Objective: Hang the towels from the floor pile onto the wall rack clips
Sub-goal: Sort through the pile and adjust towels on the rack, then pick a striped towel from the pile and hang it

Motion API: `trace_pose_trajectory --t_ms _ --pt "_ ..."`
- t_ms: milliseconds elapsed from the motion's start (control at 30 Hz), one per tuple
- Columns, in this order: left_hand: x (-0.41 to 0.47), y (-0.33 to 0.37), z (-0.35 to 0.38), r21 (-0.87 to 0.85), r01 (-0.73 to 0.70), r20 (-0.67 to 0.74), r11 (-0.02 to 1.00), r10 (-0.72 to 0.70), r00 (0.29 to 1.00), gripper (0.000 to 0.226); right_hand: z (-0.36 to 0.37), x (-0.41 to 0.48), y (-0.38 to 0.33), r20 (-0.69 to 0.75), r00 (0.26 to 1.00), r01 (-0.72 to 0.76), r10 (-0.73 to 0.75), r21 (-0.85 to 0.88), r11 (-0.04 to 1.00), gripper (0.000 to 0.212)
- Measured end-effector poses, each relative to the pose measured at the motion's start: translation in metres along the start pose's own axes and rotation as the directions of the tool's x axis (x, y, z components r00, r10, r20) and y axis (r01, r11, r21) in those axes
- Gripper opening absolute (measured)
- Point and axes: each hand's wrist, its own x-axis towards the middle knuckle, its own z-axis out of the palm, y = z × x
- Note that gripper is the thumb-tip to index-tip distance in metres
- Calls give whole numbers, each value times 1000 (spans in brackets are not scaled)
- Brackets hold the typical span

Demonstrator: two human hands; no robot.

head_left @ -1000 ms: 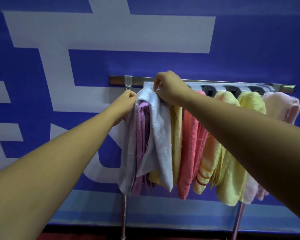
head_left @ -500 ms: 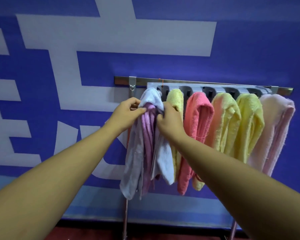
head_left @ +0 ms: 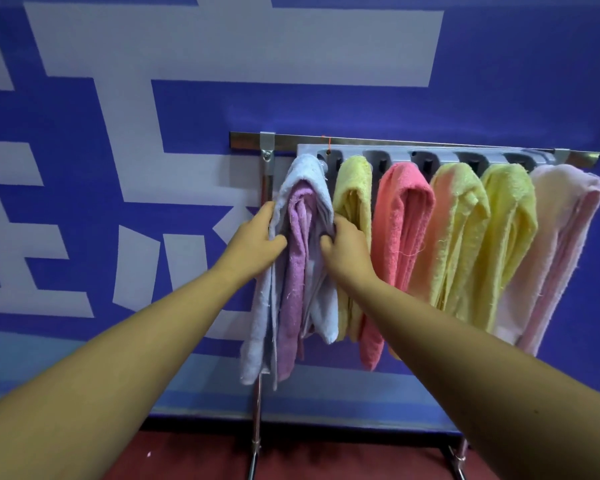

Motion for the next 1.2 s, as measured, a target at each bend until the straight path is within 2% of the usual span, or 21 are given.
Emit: trace_pose_trajectory --t_ms 100,267,433,567,667,800,1067,1200 --pt "-10 -11 9 49 62 37 997 -64 997 49 4 -19 9 44 999 18 -17 -33 999 15" --pt "-48 -35 28 158 122 135 980 -143 980 27 4 -65 18 175 984 62 -39 -128 990 24" --pt "-100 -68 46 149 252 221 956 -281 934 22 4 -124 46 315 939 -54 137 -258 965 24" --pt "-144 -84 67 217 331 267 918 -382 885 25 2 -173 73 332 901 -150 280 -367 918 40" --pt "-181 -87 88 289 319 332 902 -407 851 30 2 -217 99 342 849 -226 402 -452 863 47" --pt "-237 -97 122 268 357 414 895 -442 796 27 6 -279 138 361 778 -317 515 -481 817 51" --pt "-323 -139 193 309 393 530 866 -500 685 15 27 -358 223 438 650 -381 621 -519 765 52" --pt "-348 -171 231 353 400 590 846 -532 607 14 46 -386 264 498 550 -382 671 -564 732 56"
